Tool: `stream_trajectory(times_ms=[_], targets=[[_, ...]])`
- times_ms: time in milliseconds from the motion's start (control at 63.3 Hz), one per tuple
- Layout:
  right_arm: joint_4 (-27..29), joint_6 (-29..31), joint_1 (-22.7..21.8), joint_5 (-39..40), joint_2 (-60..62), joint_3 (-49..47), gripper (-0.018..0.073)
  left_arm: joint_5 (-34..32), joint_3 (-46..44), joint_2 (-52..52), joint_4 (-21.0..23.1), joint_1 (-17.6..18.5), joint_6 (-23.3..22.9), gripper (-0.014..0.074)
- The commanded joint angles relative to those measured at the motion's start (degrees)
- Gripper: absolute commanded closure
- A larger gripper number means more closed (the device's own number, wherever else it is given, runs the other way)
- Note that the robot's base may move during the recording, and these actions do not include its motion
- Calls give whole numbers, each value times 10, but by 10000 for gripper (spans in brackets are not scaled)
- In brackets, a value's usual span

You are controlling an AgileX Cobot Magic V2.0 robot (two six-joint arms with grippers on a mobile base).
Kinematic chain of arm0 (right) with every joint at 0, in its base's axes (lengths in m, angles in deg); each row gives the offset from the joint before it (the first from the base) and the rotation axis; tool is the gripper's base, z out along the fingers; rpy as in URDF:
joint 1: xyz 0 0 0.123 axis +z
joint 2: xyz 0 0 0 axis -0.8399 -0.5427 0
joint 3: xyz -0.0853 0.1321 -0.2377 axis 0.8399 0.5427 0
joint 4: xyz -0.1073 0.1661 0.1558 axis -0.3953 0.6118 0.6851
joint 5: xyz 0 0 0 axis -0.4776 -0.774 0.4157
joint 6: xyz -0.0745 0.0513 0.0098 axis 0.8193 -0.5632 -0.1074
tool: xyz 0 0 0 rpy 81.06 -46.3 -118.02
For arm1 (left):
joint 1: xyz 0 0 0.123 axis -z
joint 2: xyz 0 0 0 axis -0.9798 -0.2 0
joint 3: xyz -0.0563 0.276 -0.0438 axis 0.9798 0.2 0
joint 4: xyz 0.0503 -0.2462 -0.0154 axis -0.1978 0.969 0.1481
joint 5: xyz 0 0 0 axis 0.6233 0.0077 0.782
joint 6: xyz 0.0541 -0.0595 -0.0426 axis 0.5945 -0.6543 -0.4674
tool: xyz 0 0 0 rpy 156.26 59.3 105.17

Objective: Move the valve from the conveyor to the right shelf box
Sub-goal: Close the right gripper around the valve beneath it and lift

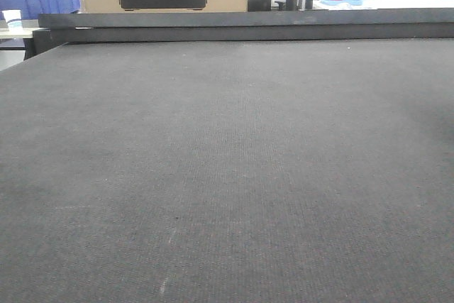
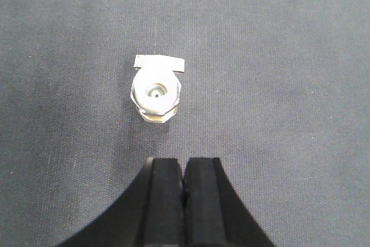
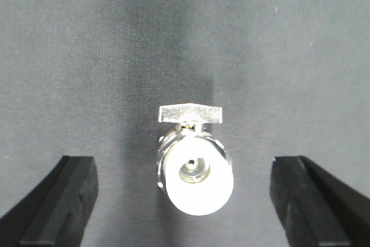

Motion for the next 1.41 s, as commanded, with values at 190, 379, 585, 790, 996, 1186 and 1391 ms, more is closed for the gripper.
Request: stream_trajectory(times_ms=[190,379,585,790,996,1186,1391], targets=[[28,45,-42,-1,-6,-1,73,-20,-4,1,6,1,0,707],[12,50,-42,-1,-13,24,73,-23,-4,1,6,1,0,707],[12,50,-42,-1,-49,30,73,-23,-4,1,6,1,0,707],[12,50,-43,-1,-90,31,73,-18,-4,1,6,1,0,707],[13,50,-43,-1,-102,58,73,-18,-4,1,6,1,0,707],[15,50,-43,22,-103,72,73,-19,-4,1,6,1,0,707],[21,50,-43,32,-134,72,73,-20,-4,1,6,1,0,707]])
